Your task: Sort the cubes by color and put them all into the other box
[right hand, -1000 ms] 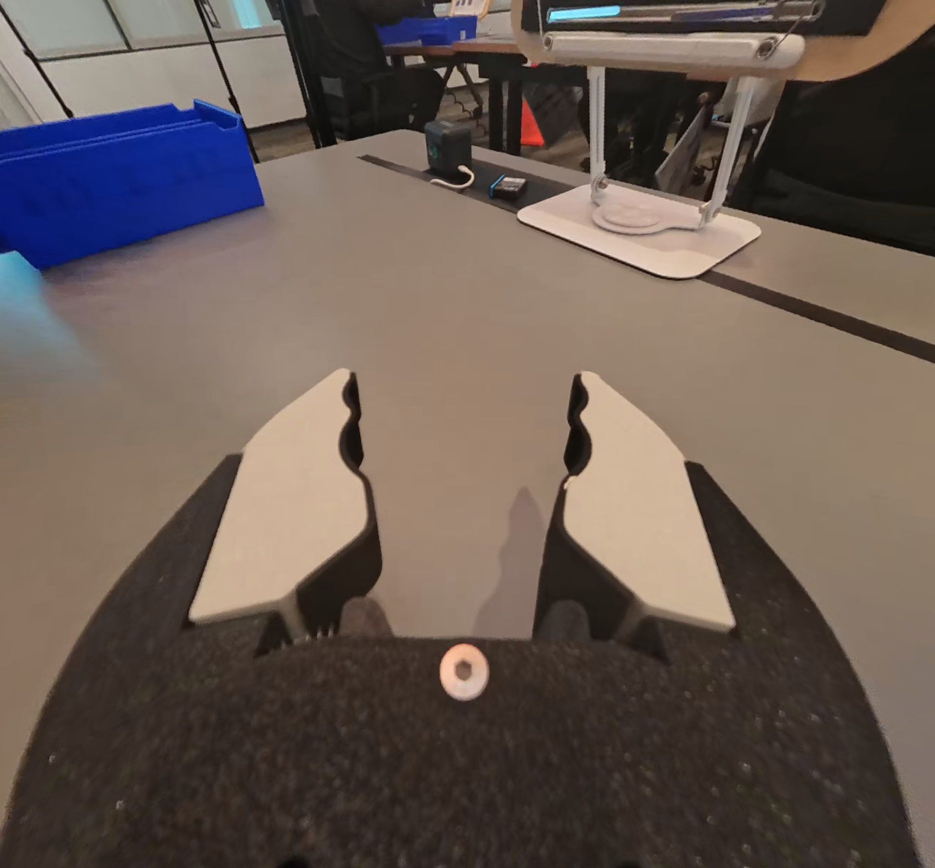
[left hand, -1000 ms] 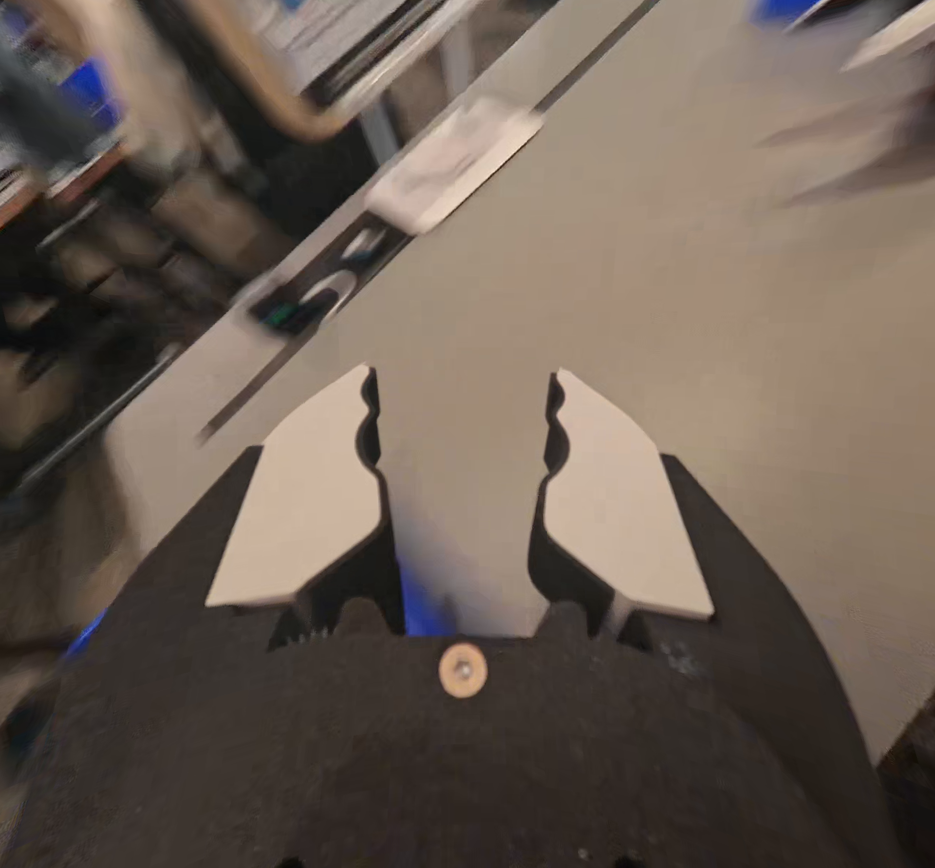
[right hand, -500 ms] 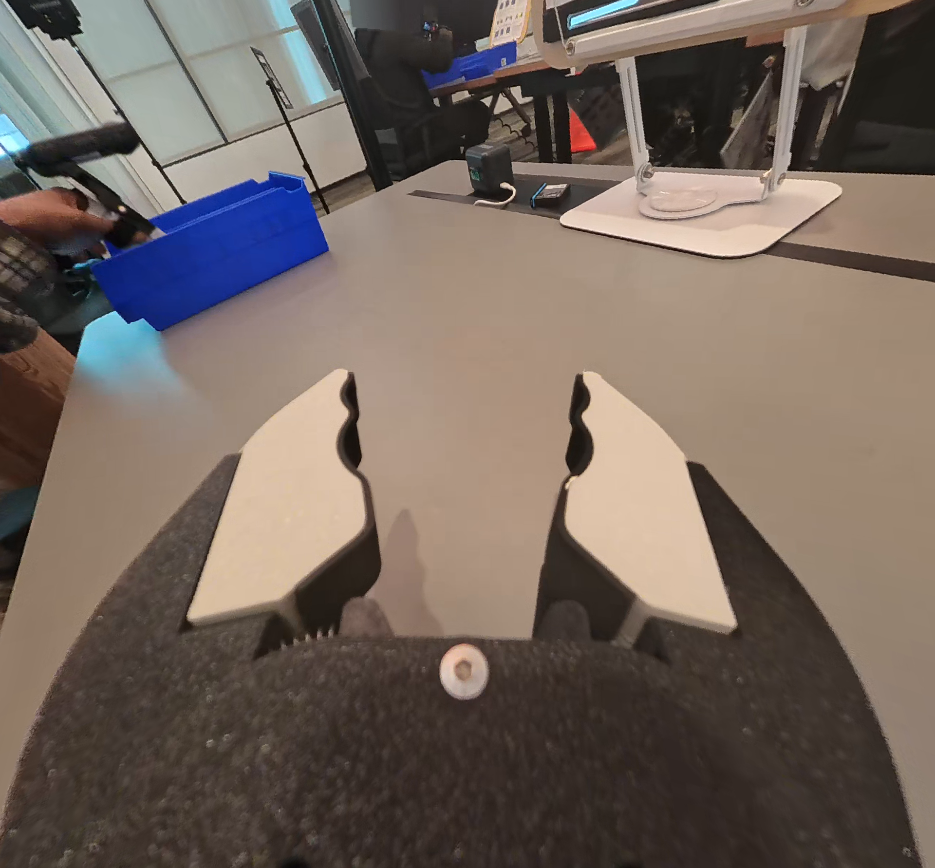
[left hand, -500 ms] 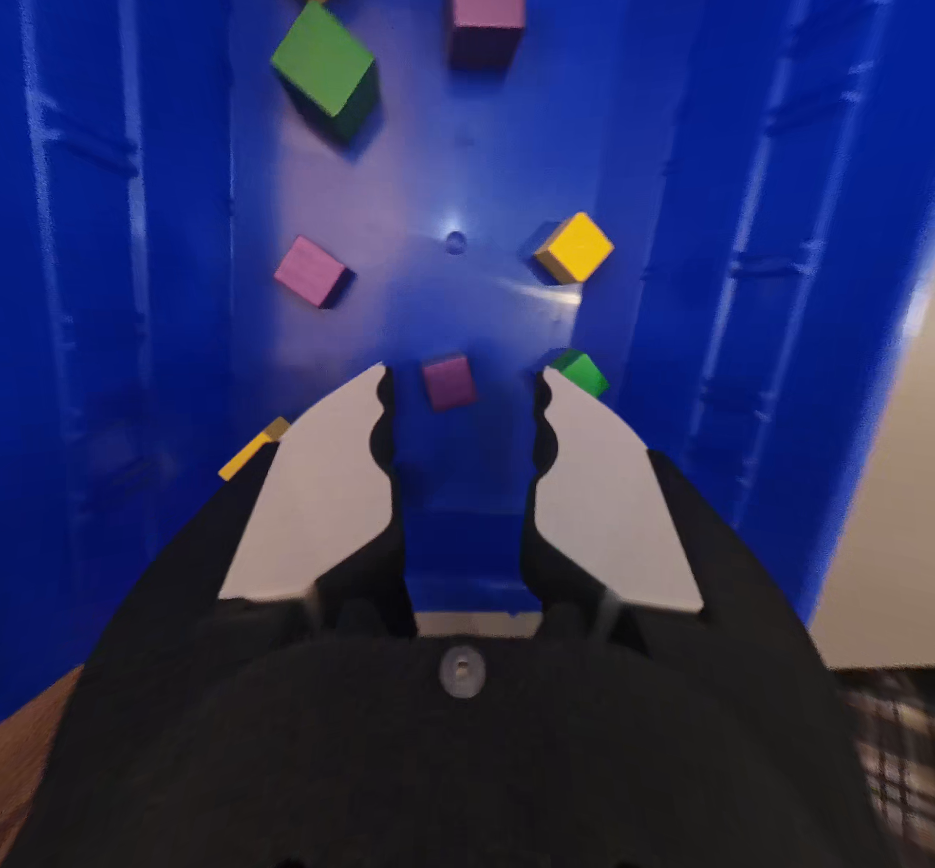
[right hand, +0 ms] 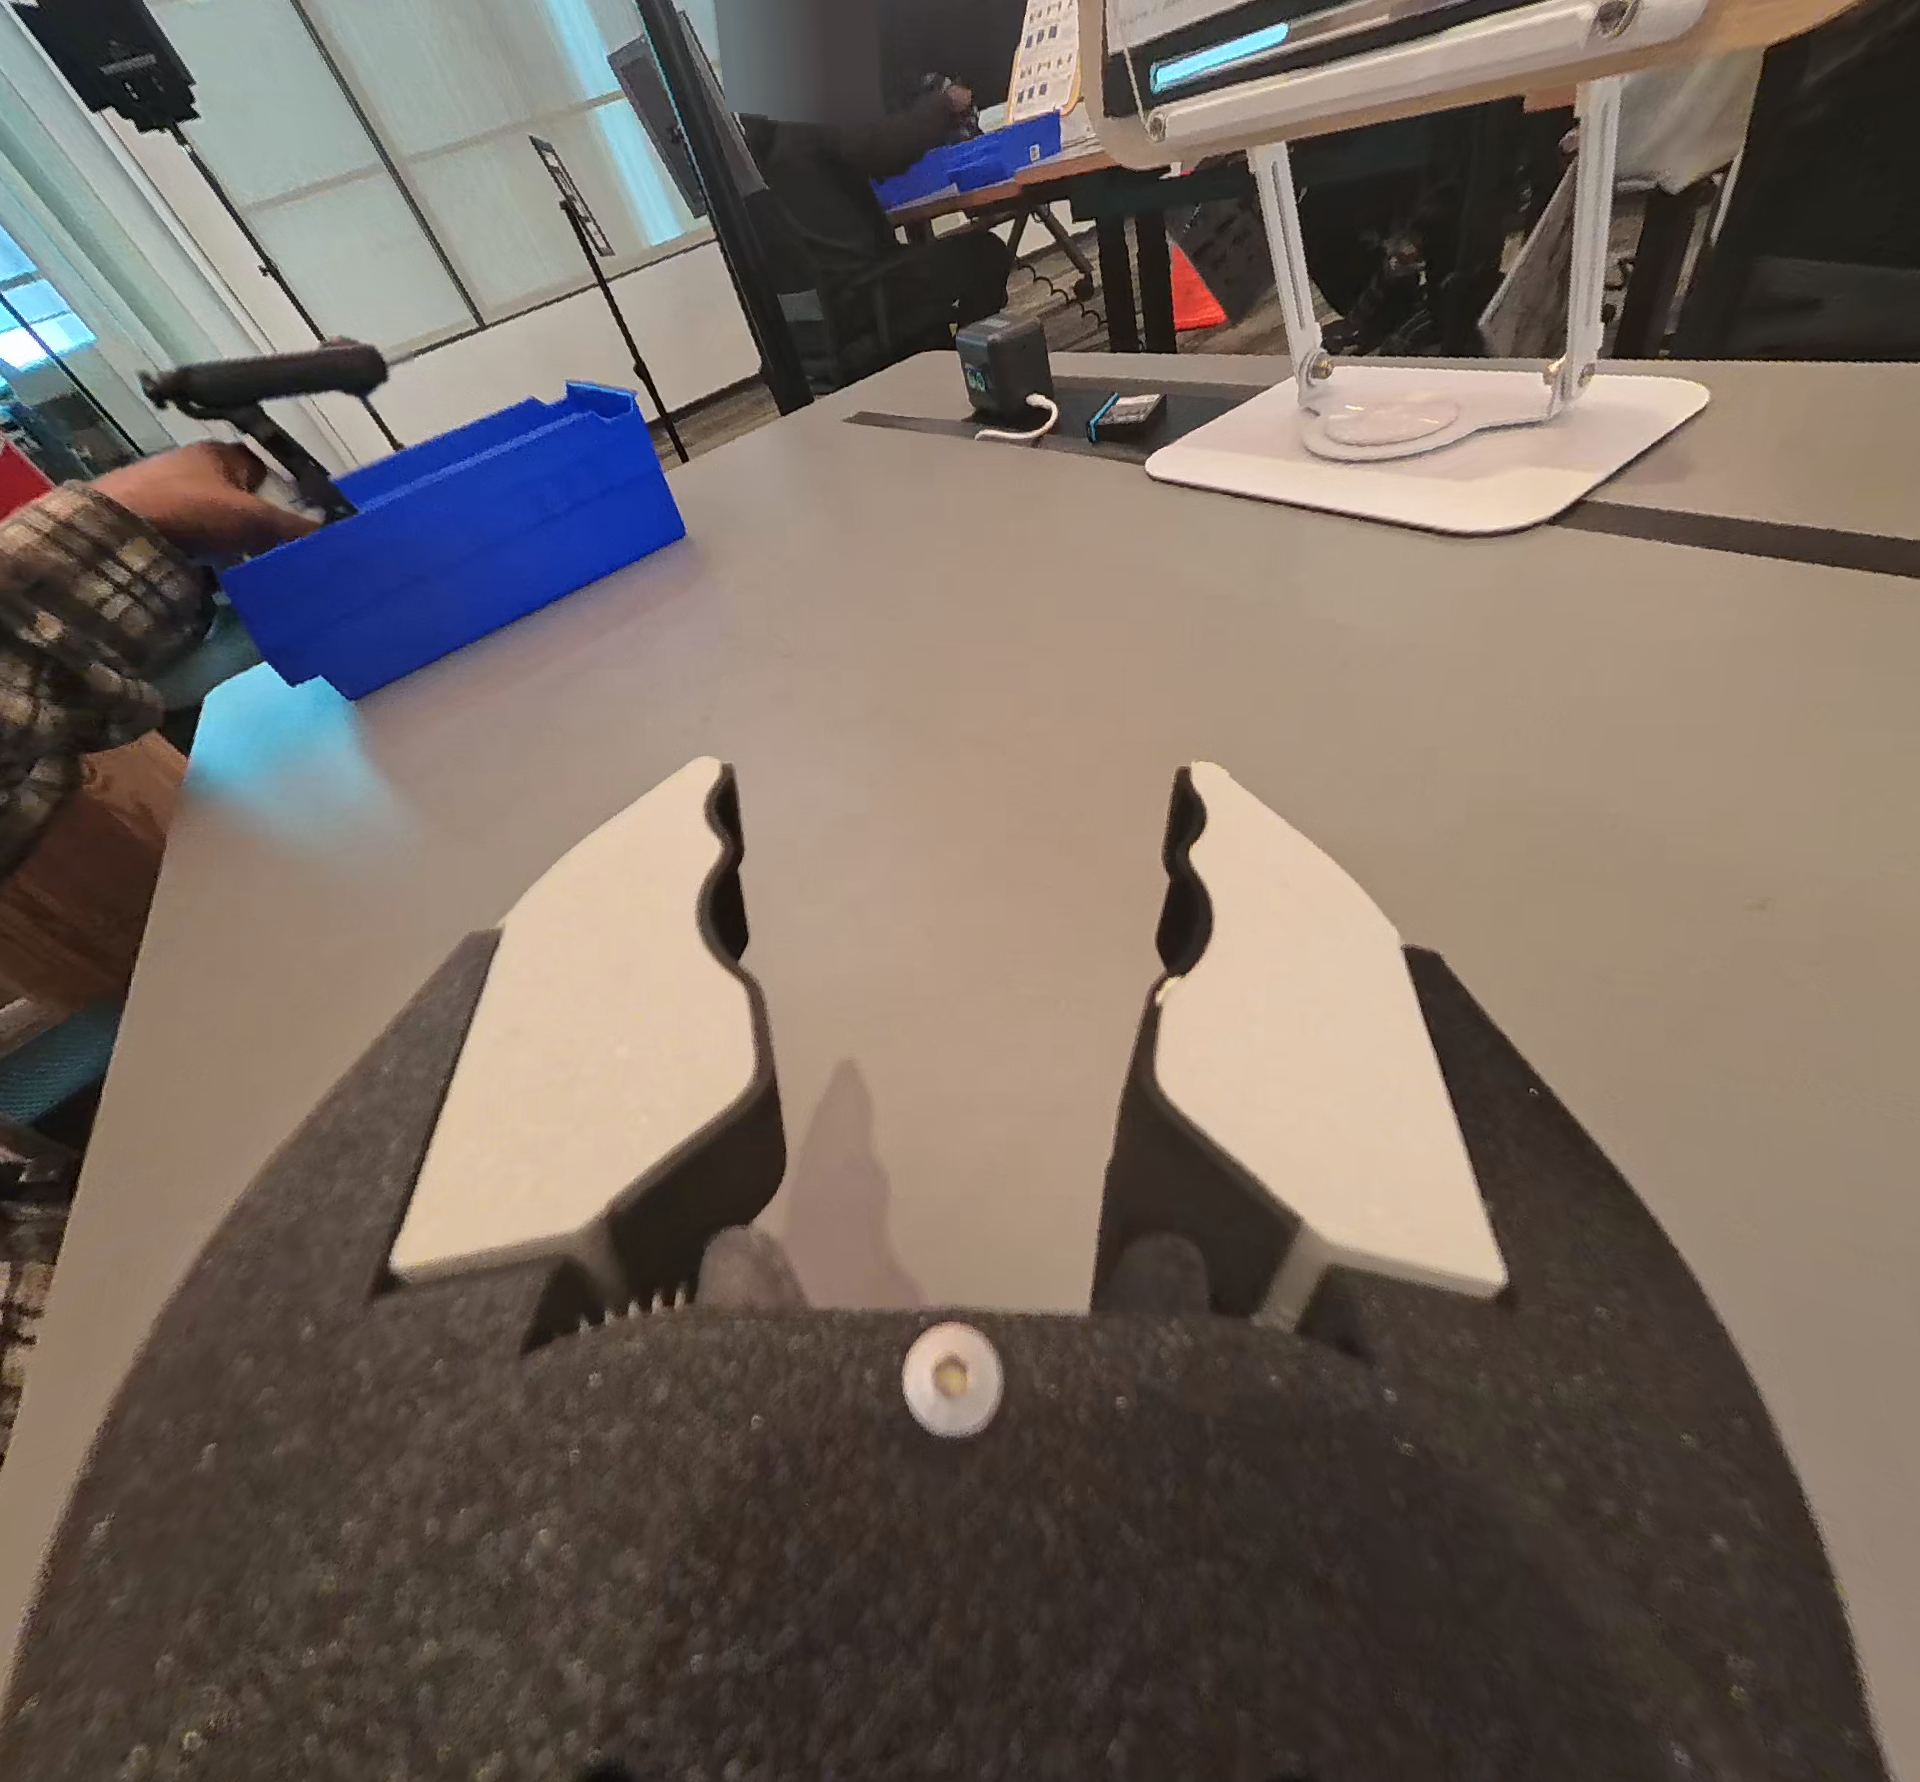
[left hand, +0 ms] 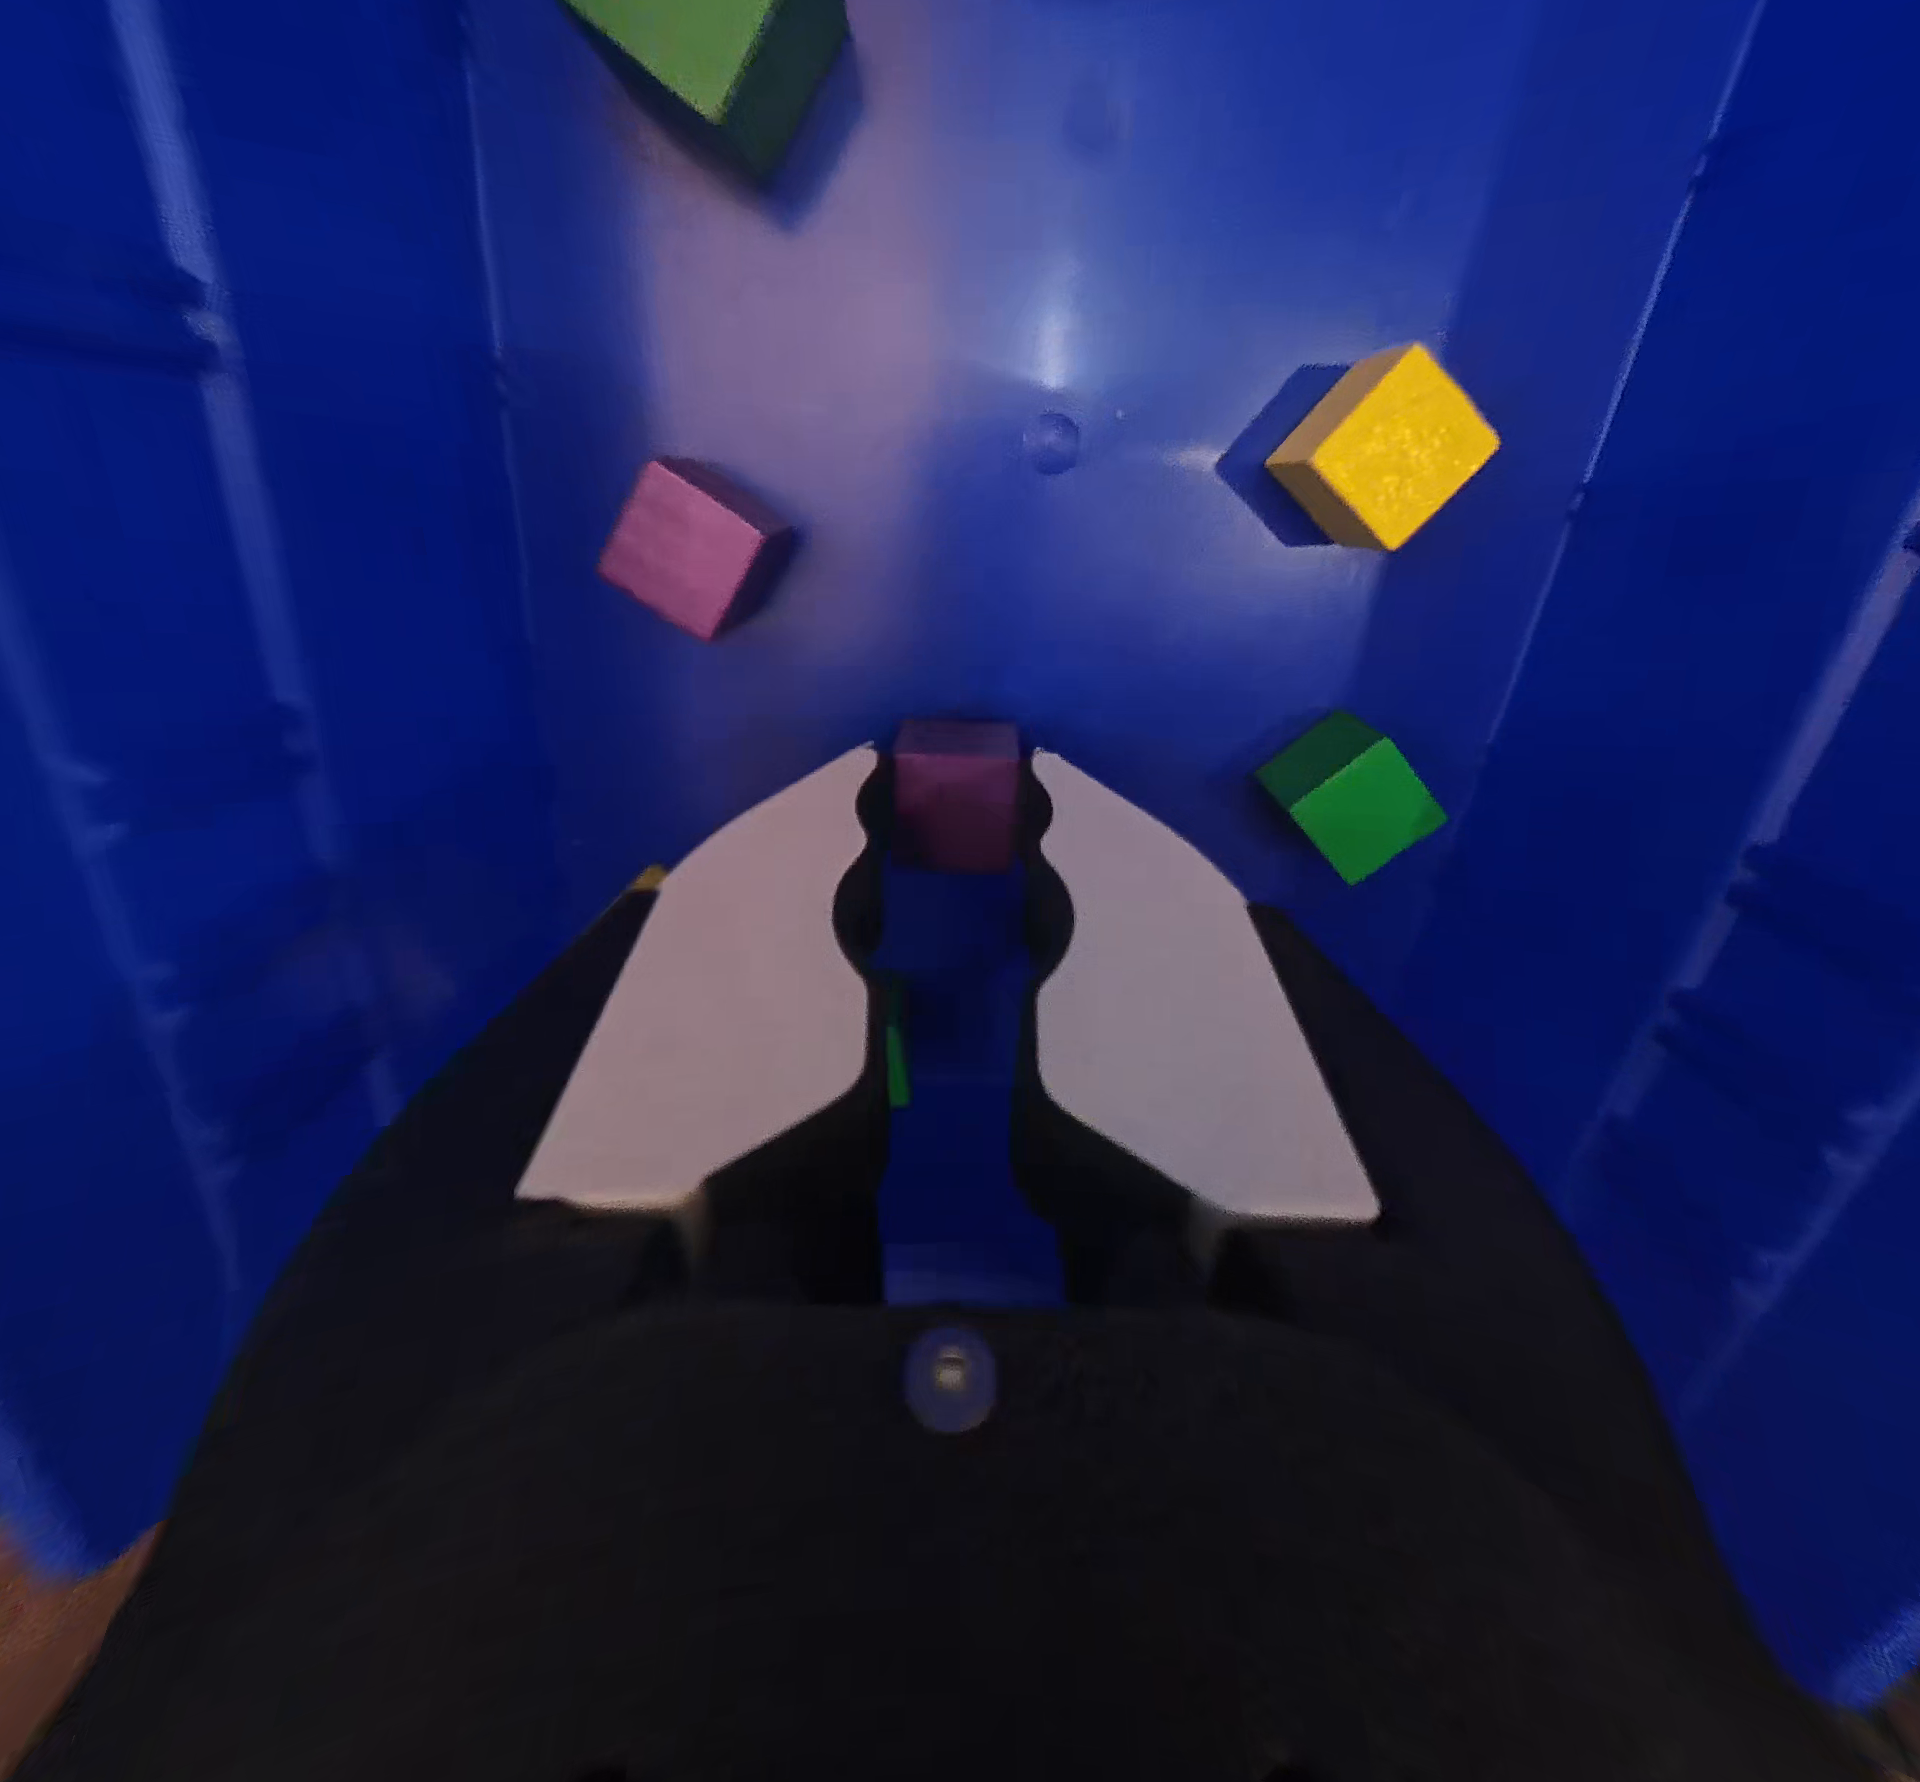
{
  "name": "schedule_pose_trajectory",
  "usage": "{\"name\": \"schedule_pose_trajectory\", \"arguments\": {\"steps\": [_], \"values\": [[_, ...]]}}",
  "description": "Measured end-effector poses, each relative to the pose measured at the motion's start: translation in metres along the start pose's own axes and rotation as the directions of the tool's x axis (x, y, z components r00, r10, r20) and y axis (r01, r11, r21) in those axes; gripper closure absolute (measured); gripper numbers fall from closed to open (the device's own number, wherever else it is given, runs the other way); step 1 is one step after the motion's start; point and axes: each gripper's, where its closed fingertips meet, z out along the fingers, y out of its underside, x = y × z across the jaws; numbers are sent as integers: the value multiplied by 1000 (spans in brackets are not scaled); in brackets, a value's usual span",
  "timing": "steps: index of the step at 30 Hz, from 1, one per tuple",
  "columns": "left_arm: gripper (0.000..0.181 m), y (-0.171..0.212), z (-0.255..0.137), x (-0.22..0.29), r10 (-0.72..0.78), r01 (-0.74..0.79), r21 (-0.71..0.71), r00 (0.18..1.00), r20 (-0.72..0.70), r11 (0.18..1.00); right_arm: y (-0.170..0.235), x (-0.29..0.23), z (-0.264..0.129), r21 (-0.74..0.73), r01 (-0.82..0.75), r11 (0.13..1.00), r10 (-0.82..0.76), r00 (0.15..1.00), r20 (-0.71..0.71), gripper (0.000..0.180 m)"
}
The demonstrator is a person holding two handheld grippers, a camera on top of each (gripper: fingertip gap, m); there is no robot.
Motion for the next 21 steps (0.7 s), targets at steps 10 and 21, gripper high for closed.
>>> {"name": "schedule_pose_trajectory", "arguments": {"steps": [10, 21], "values": [[159, -99, -184, 154, 590, -380, 806, 806, 48, 453, -31, -34, 12, 60, -192, 979, 179, 967, 182, 109], [159, -30, -227, 469, 958, -85, 980, 210, 194, -180, -91, -149, 51, -320, -620, 716, 652, 429, 625, 116]]}}
